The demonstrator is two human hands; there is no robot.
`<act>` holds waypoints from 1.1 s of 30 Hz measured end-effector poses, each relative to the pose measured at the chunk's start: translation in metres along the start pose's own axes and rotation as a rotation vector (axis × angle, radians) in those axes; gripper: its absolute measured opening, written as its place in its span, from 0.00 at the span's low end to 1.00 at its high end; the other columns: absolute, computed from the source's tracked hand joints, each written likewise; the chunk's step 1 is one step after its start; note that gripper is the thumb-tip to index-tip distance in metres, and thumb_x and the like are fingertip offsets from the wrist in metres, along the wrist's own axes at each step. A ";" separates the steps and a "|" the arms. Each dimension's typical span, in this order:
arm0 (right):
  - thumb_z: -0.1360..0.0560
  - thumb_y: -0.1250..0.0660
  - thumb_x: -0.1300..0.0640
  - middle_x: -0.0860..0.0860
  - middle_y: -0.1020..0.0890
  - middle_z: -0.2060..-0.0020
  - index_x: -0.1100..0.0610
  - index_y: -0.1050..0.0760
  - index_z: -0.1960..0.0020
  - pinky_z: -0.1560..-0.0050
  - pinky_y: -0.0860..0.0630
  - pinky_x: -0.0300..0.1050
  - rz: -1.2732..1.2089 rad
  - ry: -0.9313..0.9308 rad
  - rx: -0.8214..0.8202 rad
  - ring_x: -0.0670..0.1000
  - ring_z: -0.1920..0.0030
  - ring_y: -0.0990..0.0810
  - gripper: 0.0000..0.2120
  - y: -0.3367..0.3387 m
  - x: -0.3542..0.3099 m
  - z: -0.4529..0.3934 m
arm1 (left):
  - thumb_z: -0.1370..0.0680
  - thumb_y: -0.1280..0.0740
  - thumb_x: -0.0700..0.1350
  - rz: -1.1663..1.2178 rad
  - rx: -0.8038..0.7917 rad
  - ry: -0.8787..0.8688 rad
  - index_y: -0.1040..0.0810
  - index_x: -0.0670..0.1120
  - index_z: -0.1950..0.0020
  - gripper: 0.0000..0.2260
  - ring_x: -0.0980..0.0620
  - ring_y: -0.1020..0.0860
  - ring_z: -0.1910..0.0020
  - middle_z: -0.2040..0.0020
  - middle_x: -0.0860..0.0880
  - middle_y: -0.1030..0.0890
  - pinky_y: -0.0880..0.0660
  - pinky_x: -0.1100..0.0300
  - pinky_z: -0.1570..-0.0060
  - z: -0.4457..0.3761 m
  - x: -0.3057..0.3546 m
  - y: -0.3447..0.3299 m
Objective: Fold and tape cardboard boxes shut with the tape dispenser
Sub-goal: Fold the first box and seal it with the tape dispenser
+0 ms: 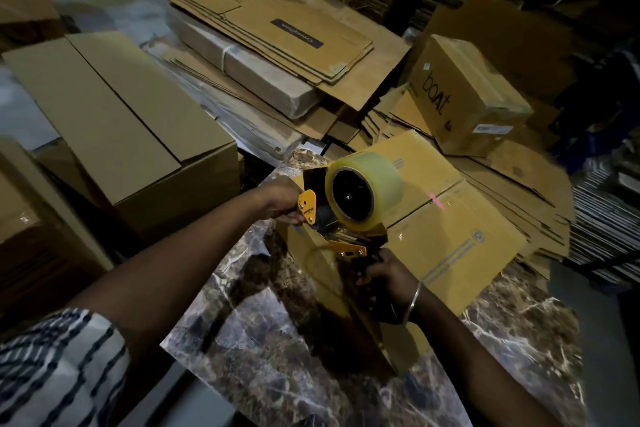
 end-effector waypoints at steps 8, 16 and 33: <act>0.41 0.33 0.65 0.59 0.28 0.64 0.68 0.29 0.48 0.68 0.32 0.46 0.097 -0.078 0.167 0.56 0.69 0.27 0.21 -0.015 0.003 -0.011 | 0.22 0.34 0.32 -0.204 0.217 -0.060 0.28 0.42 0.67 0.14 0.50 0.21 0.72 0.77 0.50 0.22 0.17 0.52 0.63 -0.027 -0.004 0.016; 0.30 0.35 0.72 0.55 0.28 0.71 0.67 0.29 0.48 0.72 0.34 0.41 0.072 -0.089 0.188 0.52 0.75 0.29 0.11 -0.014 0.008 -0.013 | 0.26 0.30 0.37 -0.350 0.334 -0.132 0.19 0.38 0.64 0.07 0.44 0.18 0.64 0.64 0.42 0.17 0.17 0.48 0.57 -0.036 0.001 0.047; 0.39 0.36 0.67 0.60 0.31 0.66 0.66 0.28 0.56 0.70 0.39 0.45 0.105 -0.067 0.229 0.53 0.70 0.33 0.12 -0.026 0.002 -0.003 | 0.23 0.29 0.44 -0.402 0.420 -0.224 0.18 0.34 0.54 0.12 0.39 0.20 0.50 0.53 0.37 0.17 0.27 0.51 0.56 -0.054 -0.011 0.067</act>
Point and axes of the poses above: each hand's wrist, its own z-axis away from the middle knuckle, its own y-axis out of the back of the hand, x = y × z, the point moved 1 cm from there along -z, towards the middle knuckle
